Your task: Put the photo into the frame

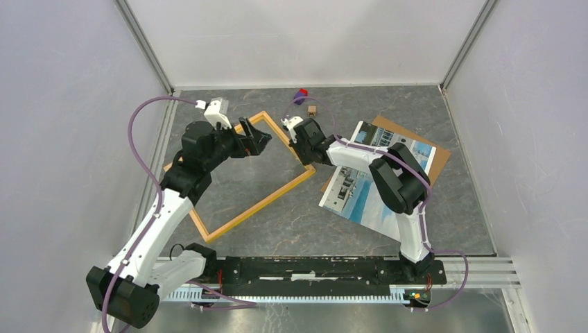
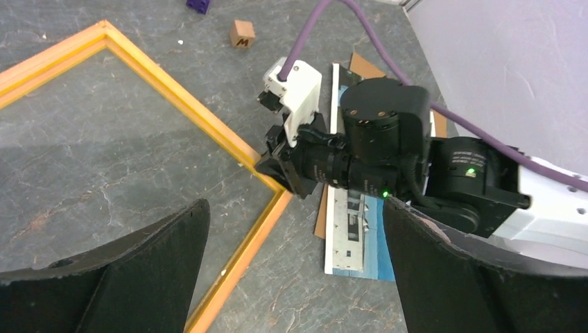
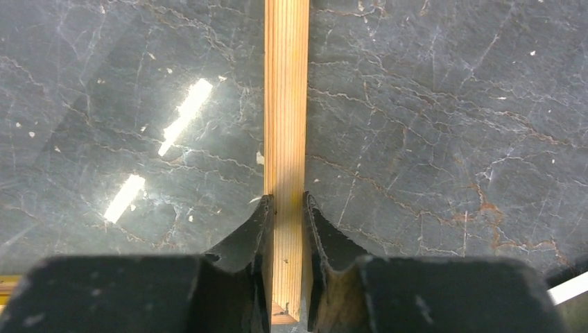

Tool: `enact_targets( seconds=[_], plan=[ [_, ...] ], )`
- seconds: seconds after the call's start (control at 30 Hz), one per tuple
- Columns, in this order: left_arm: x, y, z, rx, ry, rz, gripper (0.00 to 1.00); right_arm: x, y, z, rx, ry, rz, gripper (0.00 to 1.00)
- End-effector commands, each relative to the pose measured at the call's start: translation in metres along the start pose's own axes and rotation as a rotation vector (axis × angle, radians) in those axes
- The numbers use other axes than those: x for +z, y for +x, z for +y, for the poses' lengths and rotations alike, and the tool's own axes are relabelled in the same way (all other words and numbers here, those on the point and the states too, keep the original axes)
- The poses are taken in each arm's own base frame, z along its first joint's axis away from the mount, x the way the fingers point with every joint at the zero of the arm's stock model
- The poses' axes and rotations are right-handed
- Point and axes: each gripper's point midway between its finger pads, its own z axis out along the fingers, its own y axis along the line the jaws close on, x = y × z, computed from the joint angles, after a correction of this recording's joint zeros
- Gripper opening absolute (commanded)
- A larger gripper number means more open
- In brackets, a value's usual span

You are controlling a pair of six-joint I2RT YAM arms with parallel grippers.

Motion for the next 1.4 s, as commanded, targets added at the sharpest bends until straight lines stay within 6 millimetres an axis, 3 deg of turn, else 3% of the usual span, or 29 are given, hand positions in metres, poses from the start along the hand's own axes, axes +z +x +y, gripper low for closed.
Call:
enact_targets(
  seconds=[0.0, 0.07, 0.27, 0.3, 0.4, 0.53, 0.73, 0.87, 1.0, 1.1, 1.23, 1.37],
  plan=[
    [0.007, -0.009, 0.001, -0.003, -0.013, -0.012, 1.0, -0.006, -0.045, -0.019, -0.048, 0.011, -0.122, 0.14],
    [0.008, -0.008, 0.003, 0.003, -0.022, -0.001, 1.0, -0.006, -0.054, -0.023, -0.081, -0.007, -0.138, 0.08],
    [0.018, -0.001, 0.014, 0.01, -0.058, 0.026, 1.0, -0.011, -0.087, -0.042, -0.133, 0.01, -0.244, 0.06],
    [0.02, 0.001, 0.018, 0.015, -0.072, 0.033, 1.0, -0.009, -0.09, -0.044, -0.113, -0.005, -0.264, 0.08],
    [0.027, 0.008, 0.029, 0.026, -0.111, 0.06, 1.0, 0.0, -0.095, -0.039, -0.055, -0.052, -0.294, 0.35],
    [0.033, 0.012, 0.042, 0.041, -0.161, 0.083, 1.0, 0.0, -0.102, -0.032, -0.019, -0.093, -0.302, 0.5],
    [0.037, 0.015, 0.049, 0.042, -0.182, 0.097, 1.0, -0.034, -0.102, -0.034, 0.044, -0.076, -0.36, 0.69],
    [0.036, 0.016, 0.042, 0.023, -0.15, 0.106, 1.0, -0.059, -0.102, -0.032, 0.092, -0.091, -0.39, 0.74],
    [0.033, 0.014, 0.031, 0.004, -0.107, 0.103, 1.0, -0.075, -0.089, -0.032, 0.108, -0.092, -0.384, 0.74],
    [0.029, 0.012, 0.018, -0.021, -0.05, 0.099, 1.0, -0.088, -0.065, -0.031, 0.098, -0.088, -0.362, 0.75],
    [0.027, 0.013, 0.001, -0.056, 0.029, 0.112, 1.0, -0.108, -0.029, -0.042, 0.122, -0.016, -0.317, 0.76],
    [0.029, 0.023, -0.009, -0.068, 0.063, 0.149, 1.0, -0.13, 0.024, -0.047, 0.16, 0.03, -0.281, 0.78]
  ],
)
